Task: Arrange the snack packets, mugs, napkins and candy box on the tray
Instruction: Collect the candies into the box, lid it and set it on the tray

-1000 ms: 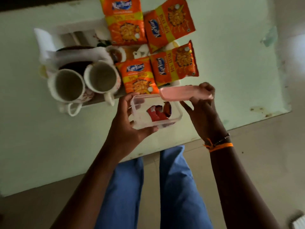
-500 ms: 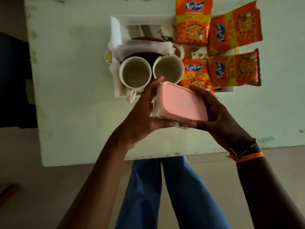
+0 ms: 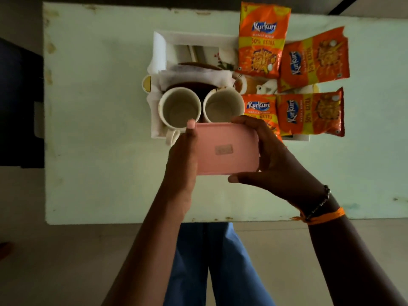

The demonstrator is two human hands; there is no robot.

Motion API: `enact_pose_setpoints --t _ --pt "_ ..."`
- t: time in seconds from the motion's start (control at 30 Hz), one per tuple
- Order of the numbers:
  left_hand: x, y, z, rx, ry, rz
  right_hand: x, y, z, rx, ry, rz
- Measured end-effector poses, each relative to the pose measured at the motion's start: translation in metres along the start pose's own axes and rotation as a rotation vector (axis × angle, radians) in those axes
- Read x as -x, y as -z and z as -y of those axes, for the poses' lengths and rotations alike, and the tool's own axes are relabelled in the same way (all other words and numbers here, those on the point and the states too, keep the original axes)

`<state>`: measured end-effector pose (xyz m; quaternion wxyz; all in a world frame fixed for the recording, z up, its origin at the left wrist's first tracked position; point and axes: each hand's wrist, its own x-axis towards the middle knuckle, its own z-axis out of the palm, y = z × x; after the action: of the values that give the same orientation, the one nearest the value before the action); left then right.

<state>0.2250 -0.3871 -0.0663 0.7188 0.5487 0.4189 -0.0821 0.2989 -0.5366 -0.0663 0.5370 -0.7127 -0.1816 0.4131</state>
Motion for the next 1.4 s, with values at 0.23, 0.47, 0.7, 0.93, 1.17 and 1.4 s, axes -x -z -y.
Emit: enact_pose_setpoints --t 0.23,0.47,0.7,0.93,1.17,1.4 --pt "-0.012 -0.009 -0.018 -0.075 -0.236 -0.097 -0.033 -0.019 0.013 -0.388 -0.208 -0.428" --pt "-0.031 -0.014 -0.035 -0.091 -0.333 -0.218 -0.063 -0.020 0.018 -0.187 -0.140 -0.624" --pt "-0.082 -0.008 -0.074 -0.094 -0.145 -0.213 -0.103 0.013 0.033 -0.400 -0.192 -0.538" --pt "-0.138 0.012 -0.112 -0.382 -0.278 -0.263 -0.163 0.037 0.042 -0.146 -0.200 -0.567" --pt "-0.166 0.024 -0.101 -0.710 -0.365 -0.314 -0.205 0.036 0.024 0.285 -0.266 -0.603" --pt "-0.180 0.030 -0.081 -0.890 -0.312 -0.296 -0.215 0.026 0.007 0.343 -0.282 -0.560"
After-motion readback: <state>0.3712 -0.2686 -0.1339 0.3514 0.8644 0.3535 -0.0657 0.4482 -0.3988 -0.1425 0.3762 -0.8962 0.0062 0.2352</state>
